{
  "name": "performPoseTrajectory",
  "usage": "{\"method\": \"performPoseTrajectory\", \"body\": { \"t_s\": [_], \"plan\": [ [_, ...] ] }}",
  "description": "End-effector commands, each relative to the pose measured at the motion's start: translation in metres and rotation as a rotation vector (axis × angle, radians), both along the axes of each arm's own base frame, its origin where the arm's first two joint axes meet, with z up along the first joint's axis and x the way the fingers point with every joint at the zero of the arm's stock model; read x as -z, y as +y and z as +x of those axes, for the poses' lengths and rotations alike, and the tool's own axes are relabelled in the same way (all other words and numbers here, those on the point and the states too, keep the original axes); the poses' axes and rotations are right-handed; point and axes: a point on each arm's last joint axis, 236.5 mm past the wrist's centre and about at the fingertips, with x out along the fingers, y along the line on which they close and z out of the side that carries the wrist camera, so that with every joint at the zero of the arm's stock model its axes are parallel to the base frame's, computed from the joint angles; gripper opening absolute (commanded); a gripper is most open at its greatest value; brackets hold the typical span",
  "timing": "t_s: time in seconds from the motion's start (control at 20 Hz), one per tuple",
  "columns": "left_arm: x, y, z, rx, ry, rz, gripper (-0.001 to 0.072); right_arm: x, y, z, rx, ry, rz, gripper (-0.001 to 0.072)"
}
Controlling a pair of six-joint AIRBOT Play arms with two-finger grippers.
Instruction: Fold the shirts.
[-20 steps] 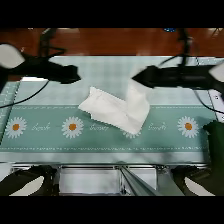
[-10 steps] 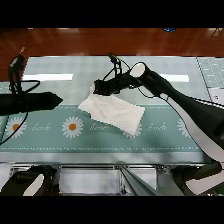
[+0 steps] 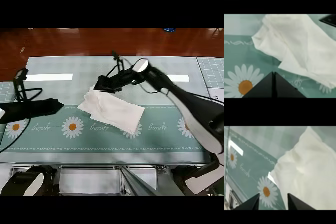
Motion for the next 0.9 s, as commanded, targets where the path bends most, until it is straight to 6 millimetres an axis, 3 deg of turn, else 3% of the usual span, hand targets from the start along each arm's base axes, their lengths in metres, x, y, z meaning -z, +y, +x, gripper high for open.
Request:
{"method": "performPoseTrajectory", "body": {
  "t_s": [0.0,0.15,0.2,0.25,0.35,0.45,0.6,0.85],
  "plan": [
    [-0.042,0.047,0.023,-0.132,-0.088,0.021,0.0030,-0.038,-0.111,-0.006,0.000,-0.022,-0.186,0.0410],
    [-0.076,0.077,0.025,-0.195,-0.142,0.047,0.0030,-0.077,-0.247,-0.009,0.256,-0.163,-0.483,0.0410],
    [-0.080,0.079,0.023,-0.203,-0.153,0.047,0.0030,-0.079,-0.277,-0.020,0.320,-0.187,-0.535,0.0410],
    [-0.081,0.077,0.021,-0.199,-0.155,0.046,0.0030,-0.072,-0.298,-0.037,0.382,-0.185,-0.551,0.0410],
    [-0.075,0.064,0.014,-0.169,-0.143,0.021,0.0030,-0.033,-0.319,-0.071,0.521,-0.121,-0.520,0.0411],
    [-0.061,0.047,0.005,-0.125,-0.114,0.002,0.0030,0.017,-0.319,-0.096,0.675,-0.016,-0.420,0.0411],
    [-0.029,0.020,-0.008,-0.054,-0.043,-0.026,0.0030,0.074,-0.285,-0.119,0.759,0.150,-0.228,0.0411],
    [0.010,-0.004,-0.023,-0.003,0.031,-0.055,0.0030,0.106,-0.229,-0.127,0.676,0.259,-0.116,0.0411]
  ]
}}
